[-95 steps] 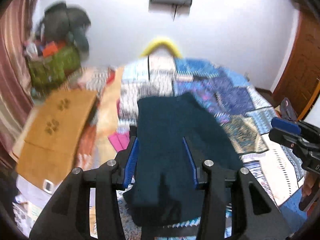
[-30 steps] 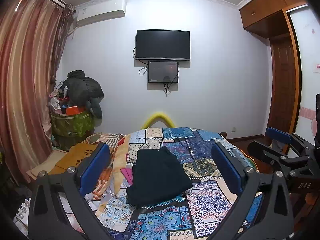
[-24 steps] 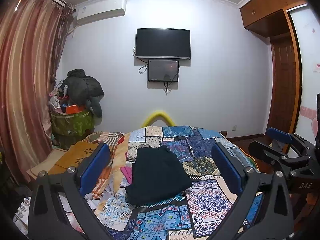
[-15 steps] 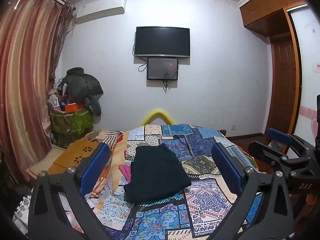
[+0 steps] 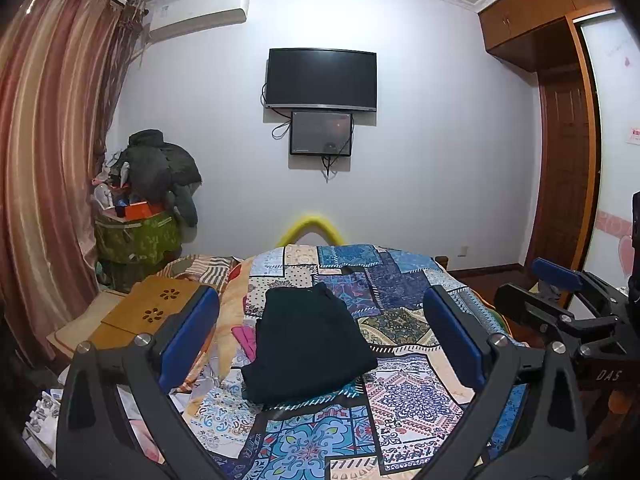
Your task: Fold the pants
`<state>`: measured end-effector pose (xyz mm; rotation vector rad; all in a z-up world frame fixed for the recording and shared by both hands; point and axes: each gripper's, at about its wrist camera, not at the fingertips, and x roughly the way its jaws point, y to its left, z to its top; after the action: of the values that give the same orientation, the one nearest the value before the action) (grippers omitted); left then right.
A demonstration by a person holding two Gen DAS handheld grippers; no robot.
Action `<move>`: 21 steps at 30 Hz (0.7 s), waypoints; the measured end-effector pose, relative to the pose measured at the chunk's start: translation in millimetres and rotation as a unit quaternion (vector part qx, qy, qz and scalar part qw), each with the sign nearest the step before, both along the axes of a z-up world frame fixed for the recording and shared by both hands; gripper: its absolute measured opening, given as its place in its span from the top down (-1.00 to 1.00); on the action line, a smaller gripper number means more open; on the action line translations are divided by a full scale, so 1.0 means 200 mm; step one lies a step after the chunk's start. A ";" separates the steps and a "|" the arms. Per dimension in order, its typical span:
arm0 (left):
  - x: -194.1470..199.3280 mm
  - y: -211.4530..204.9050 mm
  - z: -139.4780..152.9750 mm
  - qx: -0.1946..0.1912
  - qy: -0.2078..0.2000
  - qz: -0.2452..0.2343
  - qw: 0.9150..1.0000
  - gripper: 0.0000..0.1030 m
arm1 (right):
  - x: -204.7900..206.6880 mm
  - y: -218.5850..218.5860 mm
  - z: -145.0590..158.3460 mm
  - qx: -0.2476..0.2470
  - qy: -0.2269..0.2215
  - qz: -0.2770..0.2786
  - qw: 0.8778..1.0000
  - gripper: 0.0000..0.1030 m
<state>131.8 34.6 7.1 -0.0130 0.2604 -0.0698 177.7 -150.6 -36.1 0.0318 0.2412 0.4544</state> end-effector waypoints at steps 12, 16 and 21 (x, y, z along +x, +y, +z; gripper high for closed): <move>0.01 0.01 0.00 -0.002 0.006 -0.005 1.000 -1.00 | 0.00 0.00 0.00 0.001 -0.001 -0.001 1.000 -1.00; 0.01 0.01 0.00 -0.003 0.006 -0.007 1.000 -1.00 | 0.00 0.00 0.00 0.000 -0.001 -0.003 1.000 -1.00; 0.00 0.01 0.00 0.000 0.006 -0.012 1.000 -1.00 | 0.00 -0.01 0.01 0.003 -0.001 -0.003 1.000 -1.00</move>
<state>131.7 36.7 7.1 -0.0108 0.2723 -0.0946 178.6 -152.0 -34.8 0.0369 0.2370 0.4481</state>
